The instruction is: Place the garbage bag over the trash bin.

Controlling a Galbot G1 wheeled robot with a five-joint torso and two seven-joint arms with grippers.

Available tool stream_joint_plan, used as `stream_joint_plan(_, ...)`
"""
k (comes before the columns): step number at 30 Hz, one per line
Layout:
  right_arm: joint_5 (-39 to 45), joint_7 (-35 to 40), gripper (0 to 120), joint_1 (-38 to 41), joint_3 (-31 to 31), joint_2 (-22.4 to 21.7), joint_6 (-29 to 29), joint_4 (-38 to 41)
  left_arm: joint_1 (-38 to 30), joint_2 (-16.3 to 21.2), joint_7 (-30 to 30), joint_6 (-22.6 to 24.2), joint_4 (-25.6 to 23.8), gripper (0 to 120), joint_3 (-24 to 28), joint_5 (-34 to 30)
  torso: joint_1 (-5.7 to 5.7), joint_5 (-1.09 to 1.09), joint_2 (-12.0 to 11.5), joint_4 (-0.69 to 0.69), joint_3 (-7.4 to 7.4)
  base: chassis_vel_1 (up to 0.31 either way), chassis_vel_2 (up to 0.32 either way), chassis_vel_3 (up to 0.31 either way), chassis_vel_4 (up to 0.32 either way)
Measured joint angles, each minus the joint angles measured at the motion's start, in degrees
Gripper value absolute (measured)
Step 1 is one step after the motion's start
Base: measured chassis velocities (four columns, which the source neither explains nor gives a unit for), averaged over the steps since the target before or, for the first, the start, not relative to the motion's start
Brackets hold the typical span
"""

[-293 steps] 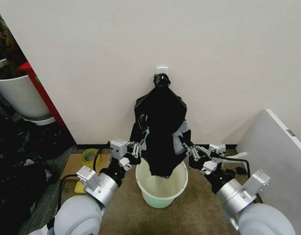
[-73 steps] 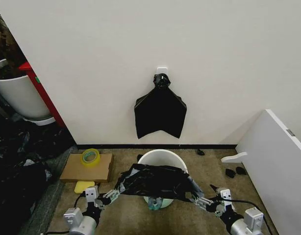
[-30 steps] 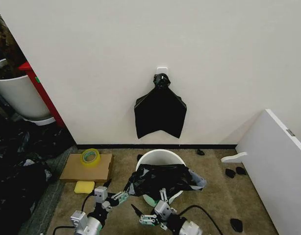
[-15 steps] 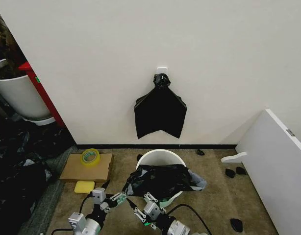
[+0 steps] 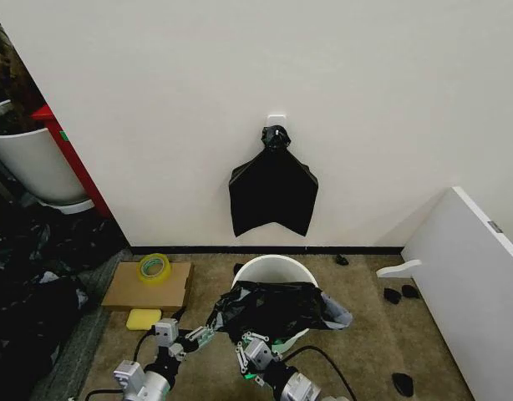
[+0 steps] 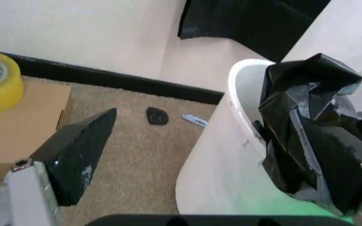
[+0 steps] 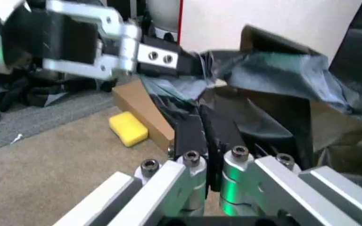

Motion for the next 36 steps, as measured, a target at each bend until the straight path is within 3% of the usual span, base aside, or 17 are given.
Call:
stream_joint_plan(15, -0.88, -0.58, 0, -0.36, 0.21, 0.12, -0.69, -1.47, 0.10, 0.55, -0.78, 1.67, -3.31, 100, -3.12, -4.73, 0.00, 0.09, 0.00, 0.02, 0.00, 0.000, 0.000, 0.000, 0.000)
stream_joint_plan(19, -0.07, -2.15, 1, -2.04, 0.91, -0.75, -0.08, 0.74, -0.57, 0.41, -1.04, 1.79, -2.48, 100, -2.57, -4.76, 0.00, 0.13, 0.00, -0.05, 0.00, 0.000, 0.000, 0.000, 0.000)
stream_joint_plan(23, 0.53, -2.64, 16, -3.64, 1.86, -2.05, 0.45, 2.46, -1.07, 0.31, -1.24, 1.86, -2.11, 100, -2.03, -4.79, 0.00, 0.18, 0.00, -0.05, 0.00, 0.000, 0.000, 0.000, 0.000)
stream_joint_plan(28, 1.52, -2.56, 32, -3.52, 2.63, -3.08, 0.48, 3.09, -1.26, 0.28, -1.31, 2.00, -2.00, 100, -1.65, -4.84, 0.00, 0.08, 0.00, -0.03, 0.00, 0.000, 0.000, 0.000, 0.000)
stream_joint_plan(31, 1.53, -1.47, 48, -1.76, 2.14, -2.52, 0.42, 2.17, -0.98, 0.14, -1.30, 2.03, -2.11, 100, -1.42, -4.81, 0.00, 0.06, 0.00, -0.01, 0.00, 0.000, 0.000, 0.000, 0.000)
stream_joint_plan(36, 1.16, -1.33, 55, -0.83, 1.23, -2.09, 0.24, 1.23, -0.80, 0.01, -1.30, 2.05, -2.28, 100, -1.40, -4.76, 0.00, 0.06, 0.00, -0.01, 0.00, 0.000, 0.000, 0.000, 0.000)
